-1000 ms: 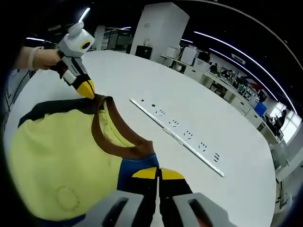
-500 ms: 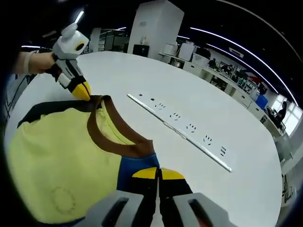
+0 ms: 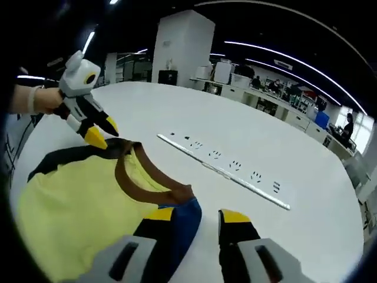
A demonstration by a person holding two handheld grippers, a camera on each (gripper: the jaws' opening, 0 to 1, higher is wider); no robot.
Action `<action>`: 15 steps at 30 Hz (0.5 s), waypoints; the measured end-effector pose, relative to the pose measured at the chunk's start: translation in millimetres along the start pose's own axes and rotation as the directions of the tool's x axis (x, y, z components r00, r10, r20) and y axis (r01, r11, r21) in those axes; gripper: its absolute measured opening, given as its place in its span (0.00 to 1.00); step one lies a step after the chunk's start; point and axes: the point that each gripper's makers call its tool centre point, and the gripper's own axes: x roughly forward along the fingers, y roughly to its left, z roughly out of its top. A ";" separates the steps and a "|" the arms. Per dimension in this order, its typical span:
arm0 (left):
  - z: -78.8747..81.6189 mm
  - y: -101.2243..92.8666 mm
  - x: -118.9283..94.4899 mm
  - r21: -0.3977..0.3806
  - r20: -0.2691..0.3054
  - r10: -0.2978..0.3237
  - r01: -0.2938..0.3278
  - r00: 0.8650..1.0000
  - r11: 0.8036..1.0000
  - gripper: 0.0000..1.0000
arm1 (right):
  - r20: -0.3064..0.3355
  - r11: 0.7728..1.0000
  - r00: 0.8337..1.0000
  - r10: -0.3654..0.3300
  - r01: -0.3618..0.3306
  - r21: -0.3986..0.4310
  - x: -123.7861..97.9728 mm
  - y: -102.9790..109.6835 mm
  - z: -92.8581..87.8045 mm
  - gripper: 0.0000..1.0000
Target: Fold the garment on the visible template until the final outline fits inside the template.
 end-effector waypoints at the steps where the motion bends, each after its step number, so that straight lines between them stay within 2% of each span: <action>1: -0.5 -2.8 -2.0 0.006 -0.002 -0.011 0.011 1.000 1.000 0.40 | 0.023 0.998 0.999 0.044 -0.045 0.039 -0.6 5.7 2.1 0.41; 3: 2.4 -6.9 -6.9 0.016 0.017 -0.024 0.023 1.000 1.000 0.44 | 0.035 0.992 0.997 0.069 -0.072 0.099 -3.1 8.4 1.3 0.57; 4: 3.6 -8.1 -8.6 0.026 0.023 -0.026 0.025 0.999 0.999 0.49 | 0.026 0.990 0.997 0.075 -0.078 0.117 -4.7 9.0 -1.0 0.62; 6: 8.8 -9.9 -12.8 0.042 0.055 -0.015 0.013 0.998 0.999 0.69 | 0.037 0.987 0.996 0.084 -0.088 0.133 -9.1 9.1 -1.3 0.65; 8: 13.4 -15.7 -17.6 0.059 0.086 -0.028 0.023 0.996 0.998 0.82 | 0.041 0.982 0.994 0.102 -0.107 0.156 -13.1 12.2 -1.5 0.70; 11: 14.9 -24.2 -25.4 0.075 0.091 -0.055 0.048 0.994 0.996 0.86 | 0.037 0.981 0.993 0.116 -0.120 0.152 -17.8 16.3 -2.1 0.83; 15: 16.5 -28.7 -31.6 0.108 0.094 -0.062 0.052 0.994 0.993 0.96 | 0.020 0.981 0.990 0.140 -0.142 0.130 -22.5 25.0 -2.8 1.00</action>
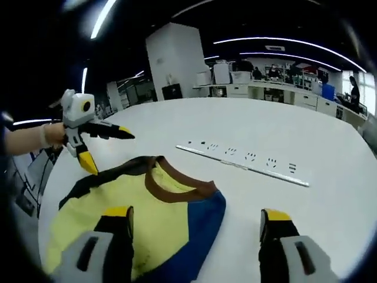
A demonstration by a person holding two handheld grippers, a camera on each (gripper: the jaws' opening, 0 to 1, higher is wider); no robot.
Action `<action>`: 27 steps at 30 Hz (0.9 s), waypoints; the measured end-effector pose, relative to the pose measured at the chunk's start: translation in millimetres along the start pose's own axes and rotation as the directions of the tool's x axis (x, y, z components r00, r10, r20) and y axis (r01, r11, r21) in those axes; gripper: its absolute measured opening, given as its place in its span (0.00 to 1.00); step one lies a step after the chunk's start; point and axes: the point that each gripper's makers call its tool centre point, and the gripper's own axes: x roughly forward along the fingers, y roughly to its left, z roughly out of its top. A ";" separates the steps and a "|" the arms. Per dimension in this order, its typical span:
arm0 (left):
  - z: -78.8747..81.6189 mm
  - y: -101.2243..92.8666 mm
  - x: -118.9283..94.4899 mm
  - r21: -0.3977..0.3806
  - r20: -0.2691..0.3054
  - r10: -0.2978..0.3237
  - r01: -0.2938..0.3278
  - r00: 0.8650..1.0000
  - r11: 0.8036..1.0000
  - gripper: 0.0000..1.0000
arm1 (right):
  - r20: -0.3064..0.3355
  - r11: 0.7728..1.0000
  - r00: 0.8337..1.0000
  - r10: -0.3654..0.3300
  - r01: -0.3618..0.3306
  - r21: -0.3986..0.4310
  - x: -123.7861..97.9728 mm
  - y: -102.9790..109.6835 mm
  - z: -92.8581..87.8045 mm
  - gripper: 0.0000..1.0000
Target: Fold the garment on the visible template until the final outline fits inside the template.
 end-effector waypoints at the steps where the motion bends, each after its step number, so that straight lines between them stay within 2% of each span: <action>1: 0.4 -1.0 -1.5 0.003 -0.001 -0.003 0.003 1.000 1.000 0.98 | -0.010 1.000 1.000 0.015 -0.015 -0.010 -1.3 3.5 -0.6 1.00; 11: 3.4 -9.3 -16.2 -0.004 0.001 -0.019 0.019 1.000 1.000 0.99 | -0.021 0.999 1.000 0.020 -0.020 -0.025 -14.7 15.1 2.6 1.00; 15: 3.8 -15.3 -24.5 -0.028 0.027 -0.012 0.013 1.000 1.000 0.98 | 0.005 1.000 1.000 0.017 -0.017 -0.009 -26.1 19.7 6.4 0.99; 27: -4.5 -36.0 -55.5 -0.041 0.043 -0.014 0.016 0.999 0.999 0.94 | 0.029 1.000 1.000 -0.008 0.007 0.028 -63.5 32.1 1.7 0.96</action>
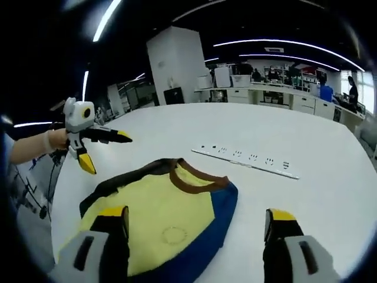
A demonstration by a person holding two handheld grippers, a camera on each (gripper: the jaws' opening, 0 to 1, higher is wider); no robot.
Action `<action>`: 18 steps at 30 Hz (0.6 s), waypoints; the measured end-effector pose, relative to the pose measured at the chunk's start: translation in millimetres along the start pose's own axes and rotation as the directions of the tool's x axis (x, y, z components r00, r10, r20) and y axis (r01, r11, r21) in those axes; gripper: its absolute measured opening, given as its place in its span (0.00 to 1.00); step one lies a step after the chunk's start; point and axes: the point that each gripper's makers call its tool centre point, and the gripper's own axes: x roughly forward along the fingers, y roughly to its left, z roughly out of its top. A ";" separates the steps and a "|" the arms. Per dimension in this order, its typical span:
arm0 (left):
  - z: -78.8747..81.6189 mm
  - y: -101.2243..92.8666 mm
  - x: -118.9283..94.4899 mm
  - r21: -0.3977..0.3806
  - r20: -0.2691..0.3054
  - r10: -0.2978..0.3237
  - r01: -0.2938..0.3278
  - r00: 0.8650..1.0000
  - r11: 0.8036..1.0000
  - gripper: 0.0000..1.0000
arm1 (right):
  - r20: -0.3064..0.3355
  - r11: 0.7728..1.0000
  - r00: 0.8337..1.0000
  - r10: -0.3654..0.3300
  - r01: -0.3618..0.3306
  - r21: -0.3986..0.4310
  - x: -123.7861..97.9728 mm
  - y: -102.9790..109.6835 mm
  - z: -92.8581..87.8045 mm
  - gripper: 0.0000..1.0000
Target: Fold the garment on the visible template until the final outline fits inside the template.
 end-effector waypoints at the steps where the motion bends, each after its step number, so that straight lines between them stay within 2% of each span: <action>1: -0.9 -2.0 -4.0 -0.001 0.001 0.000 0.000 1.000 1.000 0.94 | 0.001 1.000 1.000 -0.002 0.002 0.000 -3.2 0.8 -0.6 0.95; 14: -18.9 -19.3 -44.0 -0.060 0.051 0.026 -0.022 0.998 0.998 0.90 | 0.021 0.999 0.999 -0.040 0.039 0.033 -44.9 17.8 -18.0 0.92; 18: -25.0 -29.7 -53.4 -0.040 0.042 0.022 -0.021 0.999 0.999 0.88 | 0.036 0.998 0.998 -0.052 0.050 0.037 -56.5 22.4 -20.9 0.90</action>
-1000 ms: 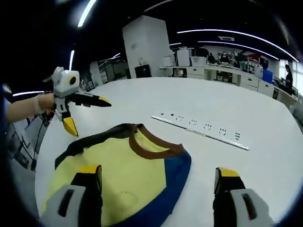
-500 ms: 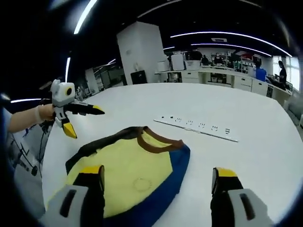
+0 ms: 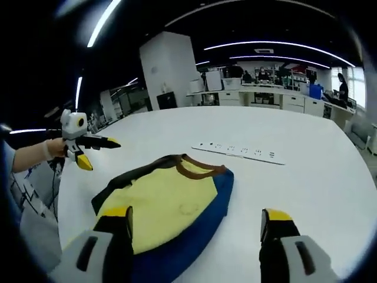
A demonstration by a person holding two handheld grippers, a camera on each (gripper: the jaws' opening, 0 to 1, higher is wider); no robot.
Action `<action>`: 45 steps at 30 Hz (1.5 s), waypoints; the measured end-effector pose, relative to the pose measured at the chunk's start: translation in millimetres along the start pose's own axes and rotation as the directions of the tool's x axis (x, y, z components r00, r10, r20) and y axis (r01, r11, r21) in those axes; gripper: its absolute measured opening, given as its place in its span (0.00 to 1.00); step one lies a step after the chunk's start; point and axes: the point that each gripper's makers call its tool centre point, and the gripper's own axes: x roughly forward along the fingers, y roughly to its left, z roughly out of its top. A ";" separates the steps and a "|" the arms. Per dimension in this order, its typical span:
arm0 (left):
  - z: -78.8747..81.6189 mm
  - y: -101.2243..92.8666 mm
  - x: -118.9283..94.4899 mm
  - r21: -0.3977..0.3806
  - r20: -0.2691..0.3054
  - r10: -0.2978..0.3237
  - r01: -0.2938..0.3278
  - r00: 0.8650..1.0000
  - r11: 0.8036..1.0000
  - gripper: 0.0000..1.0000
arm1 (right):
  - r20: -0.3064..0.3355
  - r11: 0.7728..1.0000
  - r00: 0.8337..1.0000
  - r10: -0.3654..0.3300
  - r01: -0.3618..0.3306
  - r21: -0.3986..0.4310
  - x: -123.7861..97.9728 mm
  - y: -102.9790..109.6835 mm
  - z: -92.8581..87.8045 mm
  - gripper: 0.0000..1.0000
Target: Fold the garment on the visible template until the final outline fits inside the template.
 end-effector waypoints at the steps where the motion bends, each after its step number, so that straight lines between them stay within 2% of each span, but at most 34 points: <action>1: -0.4 -1.7 -2.2 0.000 0.001 -0.001 0.001 1.000 1.000 0.88 | 0.001 1.000 1.000 -0.002 0.002 0.001 -3.4 1.9 -1.2 0.89; 5: -2.5 -12.4 -12.9 0.002 0.008 -0.007 0.007 1.000 1.000 0.86 | 0.010 1.000 1.000 -0.017 0.017 -0.013 -16.2 7.1 -5.1 0.87; 8: -4.5 -20.8 -19.1 0.008 0.016 -0.011 0.011 1.000 1.000 0.86 | 0.000 0.993 0.999 -0.053 0.053 -0.104 -27.6 7.1 -10.9 0.84; 12: -10.1 -31.3 -25.8 0.004 0.021 -0.019 0.019 1.000 1.000 0.85 | 0.007 0.992 0.998 -0.063 0.063 -0.112 -42.6 15.4 -19.8 0.79; 23: -30.4 -52.9 -43.1 -0.019 0.024 -0.024 0.024 0.999 1.000 0.84 | -0.003 0.989 0.998 -0.067 0.066 -0.129 -73.3 23.4 -42.1 0.78; 33: -46.4 -68.5 -56.6 -0.038 0.034 -0.025 0.026 0.999 0.999 0.84 | -0.024 0.991 0.997 -0.077 0.074 -0.113 -99.0 37.8 -77.1 0.77; 40: -51.3 -74.2 -63.0 -0.046 0.042 -0.030 0.032 0.999 0.998 0.83 | -0.032 0.992 0.996 -0.084 0.080 -0.102 -105.3 43.5 -88.4 0.75; 45: -51.8 -77.6 -63.0 -0.043 0.047 -0.036 0.038 0.998 0.998 0.83 | -0.053 0.987 0.995 -0.082 0.074 -0.143 -106.1 49.5 -97.8 0.73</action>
